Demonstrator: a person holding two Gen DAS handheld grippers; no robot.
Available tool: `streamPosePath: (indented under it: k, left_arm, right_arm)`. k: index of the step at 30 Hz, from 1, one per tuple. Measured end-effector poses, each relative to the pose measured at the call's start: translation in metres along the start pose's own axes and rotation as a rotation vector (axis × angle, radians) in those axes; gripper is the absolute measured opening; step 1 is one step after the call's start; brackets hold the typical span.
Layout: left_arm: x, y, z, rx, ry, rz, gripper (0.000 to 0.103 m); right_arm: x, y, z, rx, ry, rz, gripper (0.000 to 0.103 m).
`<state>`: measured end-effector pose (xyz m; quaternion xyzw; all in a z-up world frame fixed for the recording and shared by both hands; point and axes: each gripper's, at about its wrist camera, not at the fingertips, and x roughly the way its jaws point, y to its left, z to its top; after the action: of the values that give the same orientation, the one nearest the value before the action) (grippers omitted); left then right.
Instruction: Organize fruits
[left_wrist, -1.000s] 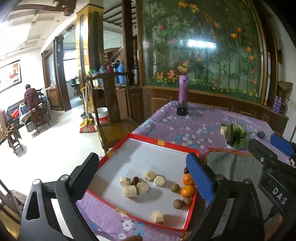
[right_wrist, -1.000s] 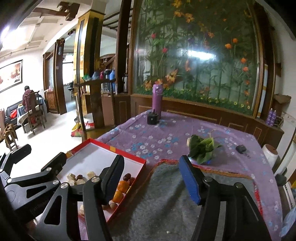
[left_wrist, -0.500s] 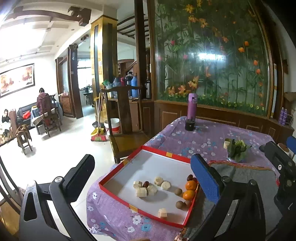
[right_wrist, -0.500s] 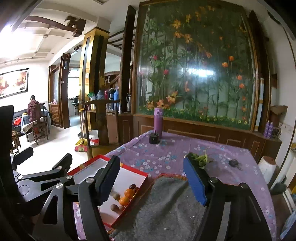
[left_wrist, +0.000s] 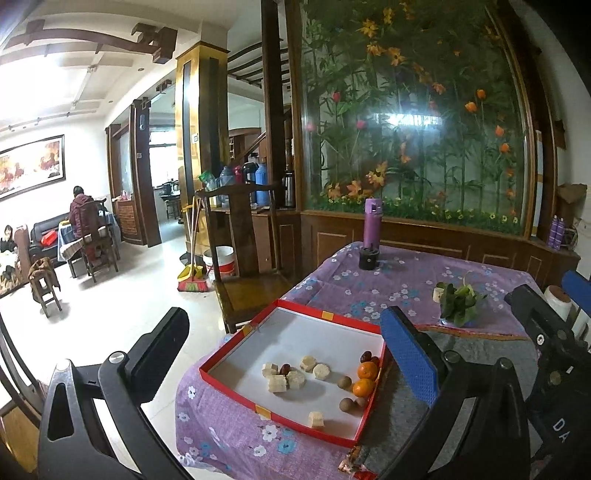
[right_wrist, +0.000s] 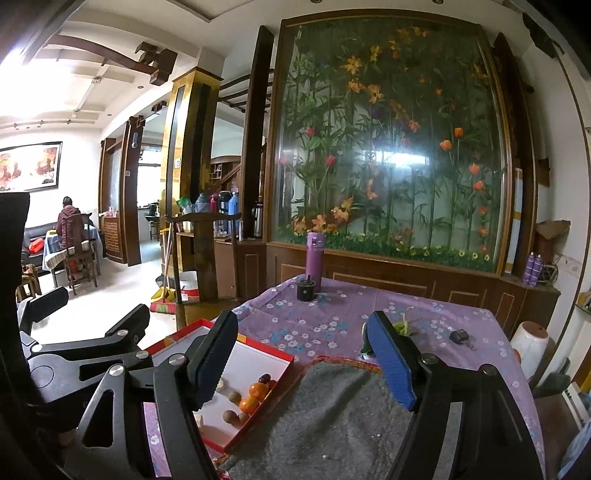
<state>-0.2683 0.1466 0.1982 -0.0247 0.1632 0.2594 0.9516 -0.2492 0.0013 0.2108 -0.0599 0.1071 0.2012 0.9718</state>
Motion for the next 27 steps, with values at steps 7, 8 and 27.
streamPosePath:
  k: [7,8,27]
  left_arm:
    - [-0.001,-0.001,0.0,0.004,0.005,-0.001,0.103]
    - [-0.001,-0.001,0.0,0.003,0.004,0.0,0.103]
    - [-0.006,0.015,-0.005,-0.01,-0.008,0.043,0.103]
  right_arm:
    - [-0.001,0.001,-0.001,0.004,0.005,0.009,0.075]
    - [-0.001,0.002,-0.001,0.003,0.009,0.014,0.075]
    - [0.001,0.018,-0.004,-0.026,0.021,0.047,0.075]
